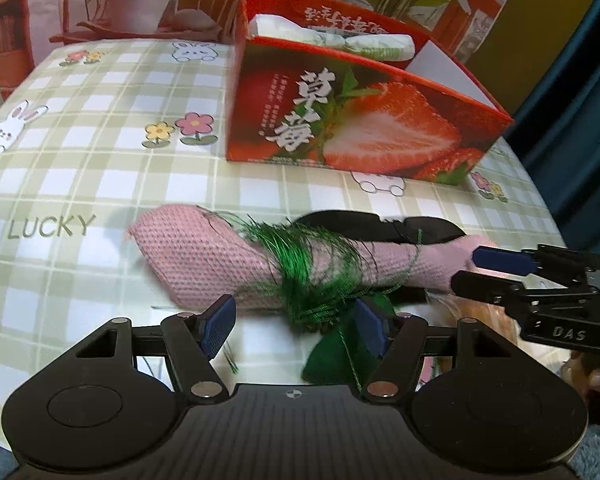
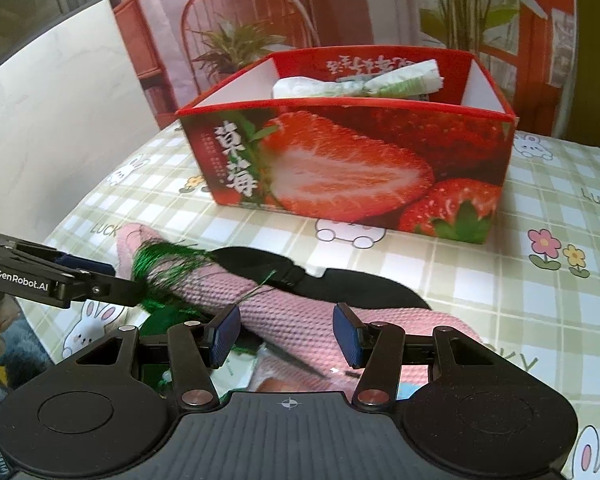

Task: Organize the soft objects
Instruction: 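Move the left gripper to the green tasseled felt piece on the pink sock, then close the left gripper on the green felt piece and lift it, then carry the green felt piece over the red box and lower it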

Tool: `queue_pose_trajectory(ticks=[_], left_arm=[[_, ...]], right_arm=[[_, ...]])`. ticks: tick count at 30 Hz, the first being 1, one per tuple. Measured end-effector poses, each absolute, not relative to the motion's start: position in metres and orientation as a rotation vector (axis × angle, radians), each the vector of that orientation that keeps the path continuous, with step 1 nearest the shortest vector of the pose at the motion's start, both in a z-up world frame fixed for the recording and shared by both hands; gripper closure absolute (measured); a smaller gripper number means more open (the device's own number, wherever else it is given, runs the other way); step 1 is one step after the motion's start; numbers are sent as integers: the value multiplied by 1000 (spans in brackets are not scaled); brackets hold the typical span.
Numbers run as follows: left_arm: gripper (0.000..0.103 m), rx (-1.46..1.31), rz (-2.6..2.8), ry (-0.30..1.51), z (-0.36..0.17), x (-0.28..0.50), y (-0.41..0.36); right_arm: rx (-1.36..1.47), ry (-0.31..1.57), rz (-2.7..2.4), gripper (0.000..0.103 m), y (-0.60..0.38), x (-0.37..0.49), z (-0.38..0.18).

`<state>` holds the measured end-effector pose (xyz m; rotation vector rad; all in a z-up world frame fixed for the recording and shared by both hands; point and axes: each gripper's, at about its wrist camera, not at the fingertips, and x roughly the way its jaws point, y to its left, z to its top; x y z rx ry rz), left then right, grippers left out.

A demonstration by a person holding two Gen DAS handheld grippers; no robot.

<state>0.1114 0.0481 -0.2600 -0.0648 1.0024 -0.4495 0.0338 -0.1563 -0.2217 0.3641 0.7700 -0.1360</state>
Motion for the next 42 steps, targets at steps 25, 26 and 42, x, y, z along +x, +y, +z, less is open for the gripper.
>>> queue_pose_trajectory(ticks=[25, 26, 42], left_arm=[[63, -215, -673, 1060, -291, 103, 47], [63, -215, -679, 1064, -292, 103, 45], [62, -225, -735, 1084, -297, 109, 42]], right_arm=[[214, 869, 60, 55, -94, 50, -226], [213, 874, 68, 55, -92, 51, -227], [275, 927, 119, 58, -92, 63, -241]])
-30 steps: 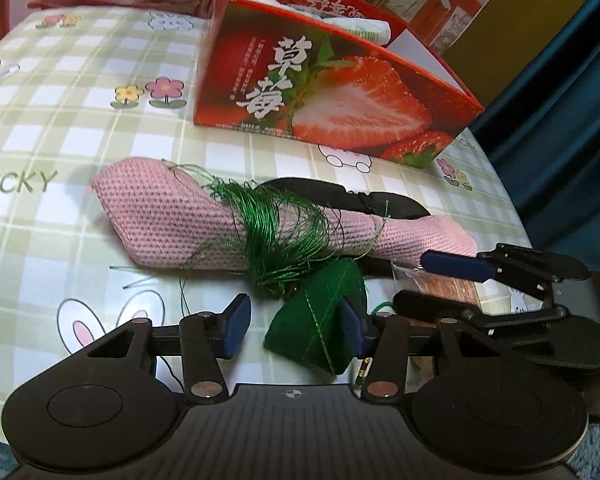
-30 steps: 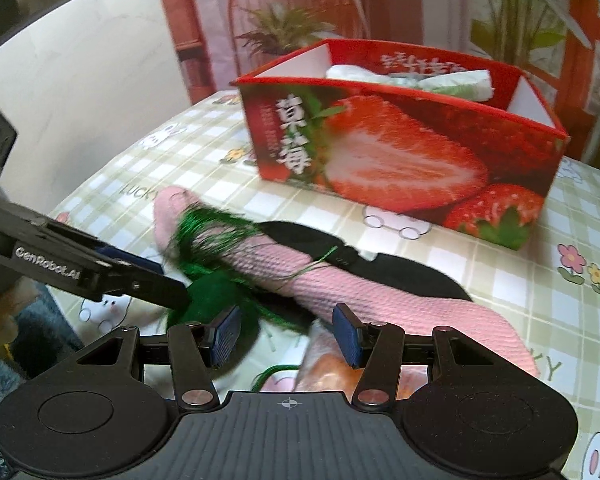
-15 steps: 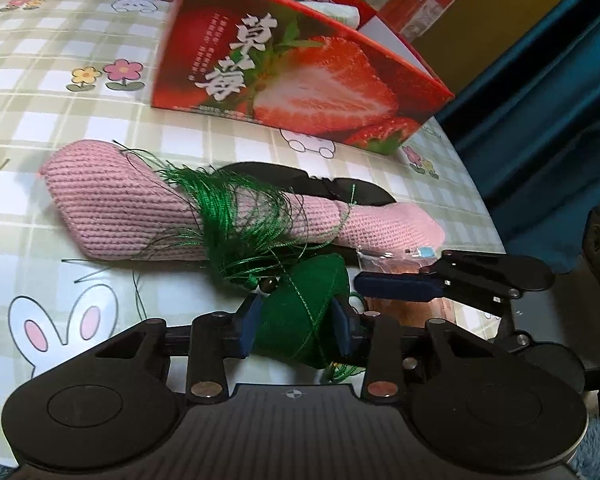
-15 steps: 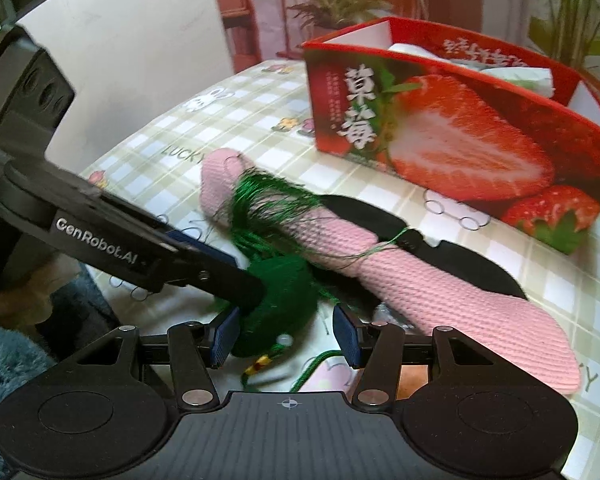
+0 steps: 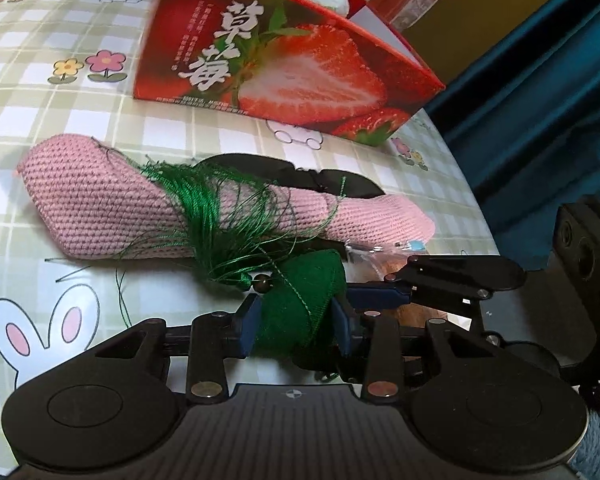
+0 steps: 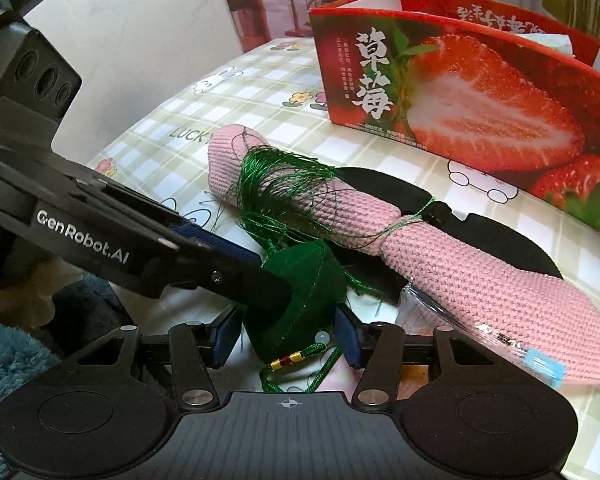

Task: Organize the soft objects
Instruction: 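Carry the green felt piece over the red box and lower it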

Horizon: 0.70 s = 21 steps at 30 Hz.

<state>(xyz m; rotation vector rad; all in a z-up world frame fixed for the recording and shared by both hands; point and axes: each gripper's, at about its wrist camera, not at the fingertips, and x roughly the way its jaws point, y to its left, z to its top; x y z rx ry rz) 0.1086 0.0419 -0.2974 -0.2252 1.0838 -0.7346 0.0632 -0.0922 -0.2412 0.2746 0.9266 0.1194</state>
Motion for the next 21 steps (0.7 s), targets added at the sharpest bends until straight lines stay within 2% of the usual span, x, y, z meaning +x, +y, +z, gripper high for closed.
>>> queue_pose_trajectory(ticks=[7, 21], left_arm=[[63, -228, -769, 972, -265, 112, 44], [64, -150, -802, 666, -163, 130, 30]], right_arm=[[251, 837, 105, 60, -100, 59, -221], [151, 574, 52, 60, -133, 65, -135]])
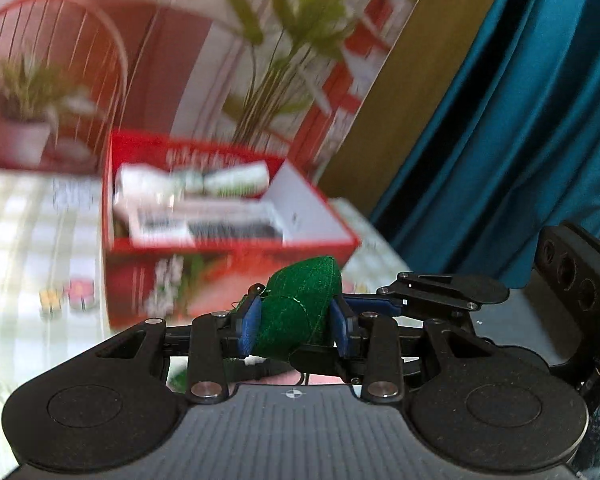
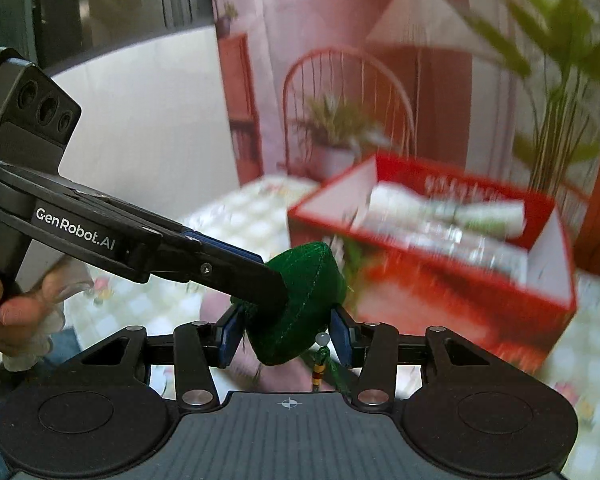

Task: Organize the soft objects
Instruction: 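Carry the green felt piece over the red box and lower it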

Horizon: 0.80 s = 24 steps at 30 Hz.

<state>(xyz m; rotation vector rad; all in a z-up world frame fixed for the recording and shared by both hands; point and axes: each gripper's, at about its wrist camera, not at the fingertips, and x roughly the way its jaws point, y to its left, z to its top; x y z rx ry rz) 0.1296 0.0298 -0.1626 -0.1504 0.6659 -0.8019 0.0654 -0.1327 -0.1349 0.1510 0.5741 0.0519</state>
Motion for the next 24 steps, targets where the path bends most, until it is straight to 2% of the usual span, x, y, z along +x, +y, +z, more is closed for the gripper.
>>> queue_pose_trajectory(ticks=[15, 19, 24], left_arm=[[64, -130, -775, 418, -69, 191, 8], [63, -124, -762, 453, -73, 215, 2], [63, -108, -733, 526, -101, 243, -3]], right_arm=[[-12, 342, -31, 60, -176, 126, -47], [-55, 325, -49, 60, -185, 149, -44], [-18, 378, -58, 60, -196, 177, -70]])
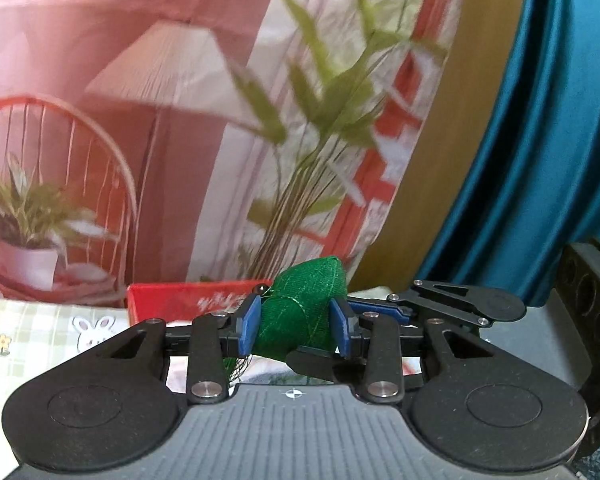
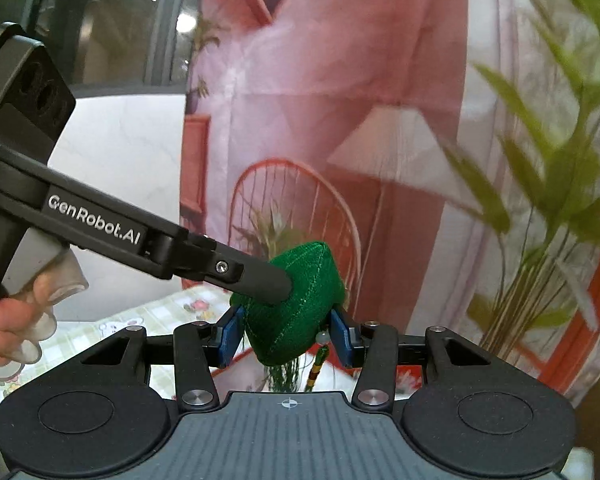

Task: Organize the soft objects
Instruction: 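Carry the green felt piece over the red box and lower it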

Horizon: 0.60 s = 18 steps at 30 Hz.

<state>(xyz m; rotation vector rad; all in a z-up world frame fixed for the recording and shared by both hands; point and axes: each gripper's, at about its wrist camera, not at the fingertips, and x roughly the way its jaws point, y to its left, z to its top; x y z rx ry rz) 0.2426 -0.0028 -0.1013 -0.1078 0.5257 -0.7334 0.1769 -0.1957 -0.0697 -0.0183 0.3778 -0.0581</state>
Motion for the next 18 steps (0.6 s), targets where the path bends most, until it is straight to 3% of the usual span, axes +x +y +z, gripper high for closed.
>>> queue_pose_trajectory(ticks=[18], left_arm=[[63, -100, -676, 734, -187, 294, 8]], right_arm=[[171, 608, -56, 60, -202, 233, -167]])
